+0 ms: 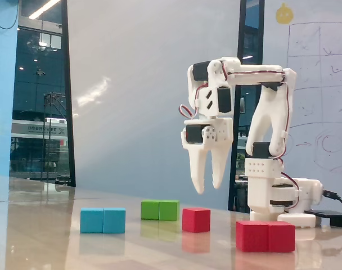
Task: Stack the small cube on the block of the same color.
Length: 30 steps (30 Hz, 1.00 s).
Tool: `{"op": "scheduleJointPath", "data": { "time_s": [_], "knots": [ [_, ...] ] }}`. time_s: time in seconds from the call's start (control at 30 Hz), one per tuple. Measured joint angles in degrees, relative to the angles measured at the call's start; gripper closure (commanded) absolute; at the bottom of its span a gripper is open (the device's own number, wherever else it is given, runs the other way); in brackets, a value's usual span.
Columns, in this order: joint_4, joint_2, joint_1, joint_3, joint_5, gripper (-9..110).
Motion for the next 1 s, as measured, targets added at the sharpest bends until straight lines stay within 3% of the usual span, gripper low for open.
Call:
{"op": "scheduleJointPath", "data": {
  "time_s": [1.0],
  "knots": [
    [0.0, -5.27, 5.8, 0.0, 0.0, 78]
  ]
}}
